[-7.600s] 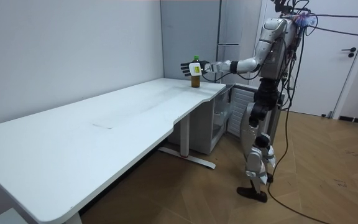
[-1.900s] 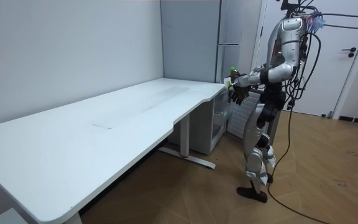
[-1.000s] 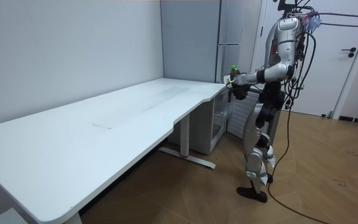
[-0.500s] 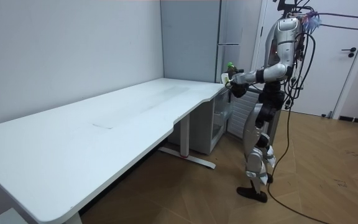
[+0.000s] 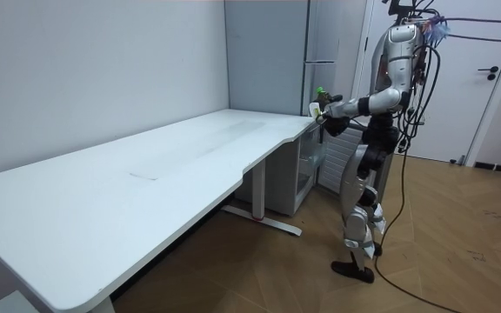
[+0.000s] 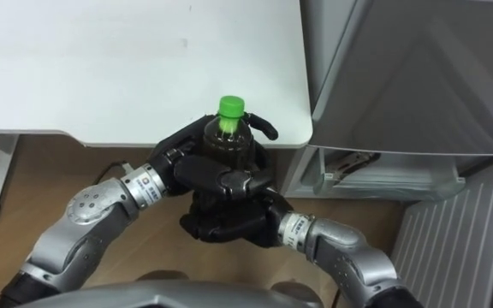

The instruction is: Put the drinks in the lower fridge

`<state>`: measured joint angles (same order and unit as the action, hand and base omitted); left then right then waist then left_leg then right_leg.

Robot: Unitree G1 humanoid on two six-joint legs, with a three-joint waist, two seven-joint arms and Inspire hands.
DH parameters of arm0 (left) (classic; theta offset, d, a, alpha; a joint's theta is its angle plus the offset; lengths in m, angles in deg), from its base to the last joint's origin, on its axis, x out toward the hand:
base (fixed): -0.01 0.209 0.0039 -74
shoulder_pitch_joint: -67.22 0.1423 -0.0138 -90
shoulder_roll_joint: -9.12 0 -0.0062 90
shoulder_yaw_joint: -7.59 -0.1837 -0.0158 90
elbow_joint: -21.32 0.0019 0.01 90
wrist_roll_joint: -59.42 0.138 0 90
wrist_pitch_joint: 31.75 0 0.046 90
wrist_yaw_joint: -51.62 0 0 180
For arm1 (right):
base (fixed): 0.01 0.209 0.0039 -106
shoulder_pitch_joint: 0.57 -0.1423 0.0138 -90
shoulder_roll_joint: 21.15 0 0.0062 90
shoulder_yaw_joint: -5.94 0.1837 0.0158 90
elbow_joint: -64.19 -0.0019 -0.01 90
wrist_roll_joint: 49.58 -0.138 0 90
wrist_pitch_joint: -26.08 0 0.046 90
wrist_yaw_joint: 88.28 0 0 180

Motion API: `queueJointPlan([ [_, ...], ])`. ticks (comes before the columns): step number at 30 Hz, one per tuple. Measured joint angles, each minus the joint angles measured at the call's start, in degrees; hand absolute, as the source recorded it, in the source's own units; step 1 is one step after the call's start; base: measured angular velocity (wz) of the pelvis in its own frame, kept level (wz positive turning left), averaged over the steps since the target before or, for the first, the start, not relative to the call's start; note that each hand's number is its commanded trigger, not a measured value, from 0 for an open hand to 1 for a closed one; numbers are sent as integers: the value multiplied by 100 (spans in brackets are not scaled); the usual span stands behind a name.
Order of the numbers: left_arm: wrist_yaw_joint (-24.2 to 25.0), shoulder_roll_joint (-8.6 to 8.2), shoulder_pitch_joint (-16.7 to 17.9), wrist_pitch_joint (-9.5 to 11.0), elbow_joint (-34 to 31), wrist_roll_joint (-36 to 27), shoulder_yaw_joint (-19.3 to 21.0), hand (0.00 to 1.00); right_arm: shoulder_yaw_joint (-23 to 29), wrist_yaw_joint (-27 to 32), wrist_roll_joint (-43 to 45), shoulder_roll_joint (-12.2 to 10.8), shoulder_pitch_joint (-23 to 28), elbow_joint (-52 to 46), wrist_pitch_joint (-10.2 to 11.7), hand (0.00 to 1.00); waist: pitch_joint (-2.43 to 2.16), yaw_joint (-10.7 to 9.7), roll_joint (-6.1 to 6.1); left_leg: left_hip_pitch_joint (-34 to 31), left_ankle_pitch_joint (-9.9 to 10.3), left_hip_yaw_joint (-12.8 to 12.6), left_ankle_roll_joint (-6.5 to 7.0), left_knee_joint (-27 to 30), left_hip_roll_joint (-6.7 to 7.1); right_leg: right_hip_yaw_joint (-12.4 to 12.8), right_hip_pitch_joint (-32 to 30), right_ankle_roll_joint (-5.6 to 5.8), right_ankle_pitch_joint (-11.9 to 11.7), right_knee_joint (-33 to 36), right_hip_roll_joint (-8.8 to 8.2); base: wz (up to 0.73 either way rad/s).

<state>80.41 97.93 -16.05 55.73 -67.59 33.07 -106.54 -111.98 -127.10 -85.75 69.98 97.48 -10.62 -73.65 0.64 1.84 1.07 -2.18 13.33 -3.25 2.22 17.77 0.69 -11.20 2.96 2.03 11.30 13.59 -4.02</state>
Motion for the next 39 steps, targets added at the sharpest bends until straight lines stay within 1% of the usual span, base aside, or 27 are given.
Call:
queueJointPlan([
  [2,0,20,-3,3,28,-64,6,0,-7,5,1,14,3,0,-1,100,4,-11,-20,25,0,-5,0,-11,1,0,11,0,0,-2,-2,0],
  [4,32,21,-42,22,131,-142,2,0,-6,16,14,19,6,0,-3,100,16,-39,-78,76,0,-6,0,-43,0,2,56,0,0,-1,-2,0],
  [7,83,22,-77,31,234,-281,-9,0,-7,15,14,28,6,0,-10,100,21,-81,-150,125,-7,-33,0,-119,-1,19,79,3,2,1,-3,-3],
  [9,91,23,-78,31,241,-286,-9,0,-8,15,14,28,7,0,-18,100,25,-111,-158,155,-12,-51,-6,-138,-3,20,91,4,3,1,-2,-6],
  [15,126,24,-101,32,266,-285,-8,0,-6,2,13,63,5,0,-18,100,31,-169,-146,198,-20,-121,-6,-147,-8,33,82,4,3,1,-9,-6],
  [20,199,25,-170,33,338,-292,-7,0,6,2,13,79,4,0,-18,100,49,-177,-116,201,-23,-131,-2,-136,-12,38,85,4,3,0,-20,-1],
  [25,231,26,-172,33,338,-288,12,0,8,2,12,89,4,0,-17,100,76,-177,-52,197,-23,-133,-1,-120,-37,38,92,3,2,0,-18,0],
  [26,231,26,-173,33,338,-288,12,100,8,2,12,90,4,0,-17,100,74,-177,-46,196,-23,-132,-1,-120,-37,37,92,3,2,0,-17,0],
  [29,235,26,-173,33,338,-292,14,100,8,-12,12,94,4,0,-17,100,62,-177,-27,198,-23,-168,-1,-134,-45,42,92,0,0,0,-14,-2],
  [32,236,25,-171,33,337,-292,14,100,8,-17,12,96,4,0,-17,100,59,-157,-24,246,-23,-267,-1,-151,-69,101,93,-8,-5,1,-2,-13],
  [37,236,1,-172,32,337,-328,16,100,14,-15,13,99,3,0,25,100,29,-168,16,265,-23,-268,-4,-207,-81,105,90,-10,-7,3,6,-2],
  [39,235,-8,-172,33,336,-327,19,100,15,-15,13,98,-1,0,33,100,24,-162,23,278,-23,-276,-4,-208,-80,111,90,-10,-7,2,7,-2],
])
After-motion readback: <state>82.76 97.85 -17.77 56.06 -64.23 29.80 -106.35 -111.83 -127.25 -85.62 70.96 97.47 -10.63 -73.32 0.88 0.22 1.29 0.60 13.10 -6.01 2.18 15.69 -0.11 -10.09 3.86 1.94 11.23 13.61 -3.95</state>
